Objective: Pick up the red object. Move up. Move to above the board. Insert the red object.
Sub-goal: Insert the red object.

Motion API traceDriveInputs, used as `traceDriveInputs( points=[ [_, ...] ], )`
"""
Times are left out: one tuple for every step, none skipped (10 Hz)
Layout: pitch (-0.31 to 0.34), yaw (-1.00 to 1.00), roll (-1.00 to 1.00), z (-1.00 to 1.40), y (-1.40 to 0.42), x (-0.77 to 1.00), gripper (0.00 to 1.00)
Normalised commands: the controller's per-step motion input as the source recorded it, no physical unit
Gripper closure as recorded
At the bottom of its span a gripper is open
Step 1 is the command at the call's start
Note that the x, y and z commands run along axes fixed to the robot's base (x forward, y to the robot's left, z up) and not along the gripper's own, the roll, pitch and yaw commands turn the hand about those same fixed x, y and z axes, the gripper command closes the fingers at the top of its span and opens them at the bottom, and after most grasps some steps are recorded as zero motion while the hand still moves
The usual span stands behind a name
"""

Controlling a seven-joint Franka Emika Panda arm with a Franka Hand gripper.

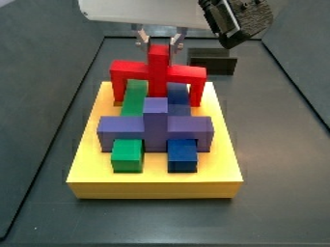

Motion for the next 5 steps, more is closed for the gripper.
traceDriveInputs(
  points=[
    [0.000, 0.00, 0.00, -0.33, -0.04, 0.10, 1.00],
    [0.000, 0.03, 0.00, -0.19, -0.11, 0.13, 1.00],
    [0.019, 0.15, -0.04, -0.09, -0.20, 0.14, 1.00],
    [0.019, 0.22, -0.08, -0.09, -0.17, 0.11, 1.00],
    [0.000, 0.21, -0.06, -0.16, -0.05, 0.14, 1.00]
  ],
)
